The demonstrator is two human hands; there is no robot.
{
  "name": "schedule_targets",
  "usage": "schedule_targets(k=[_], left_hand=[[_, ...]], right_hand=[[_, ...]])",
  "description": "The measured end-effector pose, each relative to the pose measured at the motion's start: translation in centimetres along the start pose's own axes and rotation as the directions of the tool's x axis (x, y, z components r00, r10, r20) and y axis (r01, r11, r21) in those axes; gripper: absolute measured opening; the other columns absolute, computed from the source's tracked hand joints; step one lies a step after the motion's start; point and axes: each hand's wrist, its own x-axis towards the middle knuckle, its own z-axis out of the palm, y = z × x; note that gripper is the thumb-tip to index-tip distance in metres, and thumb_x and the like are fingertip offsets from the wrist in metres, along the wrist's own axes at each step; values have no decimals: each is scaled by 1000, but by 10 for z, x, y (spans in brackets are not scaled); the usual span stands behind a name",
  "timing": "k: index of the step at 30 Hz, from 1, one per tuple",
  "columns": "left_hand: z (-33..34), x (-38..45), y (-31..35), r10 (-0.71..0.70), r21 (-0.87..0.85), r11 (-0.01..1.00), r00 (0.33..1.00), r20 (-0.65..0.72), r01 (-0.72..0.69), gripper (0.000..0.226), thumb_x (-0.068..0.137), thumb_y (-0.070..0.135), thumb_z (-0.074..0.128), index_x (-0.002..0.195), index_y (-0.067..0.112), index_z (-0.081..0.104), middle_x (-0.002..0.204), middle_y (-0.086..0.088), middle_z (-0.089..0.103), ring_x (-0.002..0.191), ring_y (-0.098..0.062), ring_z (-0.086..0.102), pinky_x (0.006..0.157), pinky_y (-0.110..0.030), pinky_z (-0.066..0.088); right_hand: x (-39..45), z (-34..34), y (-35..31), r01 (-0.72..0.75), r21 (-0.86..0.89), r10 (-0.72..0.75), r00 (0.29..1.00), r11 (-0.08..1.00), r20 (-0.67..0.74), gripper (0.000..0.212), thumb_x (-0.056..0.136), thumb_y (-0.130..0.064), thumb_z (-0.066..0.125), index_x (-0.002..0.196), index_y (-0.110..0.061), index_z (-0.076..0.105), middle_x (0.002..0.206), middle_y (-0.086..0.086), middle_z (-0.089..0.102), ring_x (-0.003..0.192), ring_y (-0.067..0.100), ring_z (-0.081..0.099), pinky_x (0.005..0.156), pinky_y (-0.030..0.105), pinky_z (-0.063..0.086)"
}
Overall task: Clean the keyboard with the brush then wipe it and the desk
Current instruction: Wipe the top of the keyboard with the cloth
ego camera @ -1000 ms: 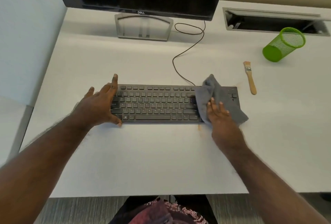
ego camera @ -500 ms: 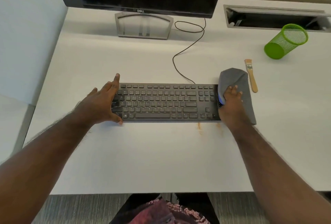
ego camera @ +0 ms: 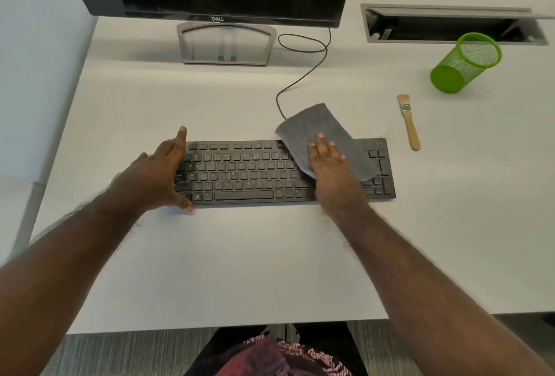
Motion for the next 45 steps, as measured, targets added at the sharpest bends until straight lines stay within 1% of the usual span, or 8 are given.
schedule_targets(k=[11, 24, 30, 37, 39, 41, 43, 45], left_hand=[[0, -1, -1, 19, 3, 1000, 999, -31, -19, 161, 54, 50, 97, 158, 32, -24, 164, 3, 27, 131, -38, 49, 112, -48, 38], [5, -2, -12, 123, -152, 979, 988, -90, -136, 162, 53, 49, 98, 158, 23, -22, 165, -11, 27, 144, -34, 37, 116, -49, 36], [8, -4, -23, 202, -113, 967, 958, -205, -228, 157, 53, 104, 47, 161, 5, -7, 163, -13, 34, 144, -33, 42, 112, -64, 38], [12, 1, -22, 152, -60, 985, 979, -134, -161, 167, 49, 71, 90, 158, 14, -23, 169, 0, 19, 154, -20, 23, 122, -53, 23], [11, 3, -19, 127, -45, 990, 988, -89, -131, 164, 54, 69, 89, 156, 20, -30, 171, -1, 7, 158, -21, 6, 125, -55, 7], [10, 5, -12, 116, -25, 993, 991, -67, -118, 162, 54, 71, 86, 154, 23, -32, 172, 1, -6, 158, -22, -7, 124, -58, -5], [9, 8, -3, 128, -25, 991, 990, -56, -130, 159, 54, 75, 83, 157, 22, -26, 171, 3, -10, 157, -23, -11, 122, -61, -9], [10, 13, 9, 162, 8, 987, 985, -65, -162, 151, 58, 79, 78, 161, 18, -15, 171, 2, -5, 158, -23, -9, 122, -63, -10]], right_hand=[[-22, 2, 13, -299, 150, 300, 954, 942, 11, 84, 85, 15, 40, 156, -7, 3, 164, 14, -11, 150, 35, -8, 121, 47, 2], [-21, 43, -169, 148, 272, -179, 980, 951, 90, 75, 91, 10, 34, 156, -6, 1, 163, 13, -10, 151, 31, -8, 121, 44, -4], [-17, 55, -203, 264, 214, -302, 938, 940, 169, 68, 98, -2, 37, 156, -7, 2, 164, 11, -7, 151, 30, -5, 122, 43, -1], [-7, 16, -167, 190, 281, -277, 909, 941, 311, 66, 95, 5, 36, 156, -8, 15, 165, 10, 3, 151, 25, 8, 121, 39, 19], [-8, -3, -149, 79, 364, -203, 926, 928, 317, 67, 90, 9, 38, 153, -11, 27, 162, 10, 20, 142, 31, 34, 108, 40, 42], [-15, -25, -126, -64, 521, -108, 950, 851, 294, 60, 91, 8, 38, 145, -19, 44, 139, 12, 48, 99, 29, 68, 70, 33, 59], [-23, -48, -101, -197, 649, -25, 948, 735, 317, 57, 94, 4, 40, 140, -28, 49, 111, 12, 62, 69, 25, 72, 45, 27, 48], [-34, -64, -75, -288, 751, 46, 944, 594, 326, 56, 92, 8, 42, 132, -29, 56, 97, 11, 66, 63, 22, 72, 49, 31, 46]])
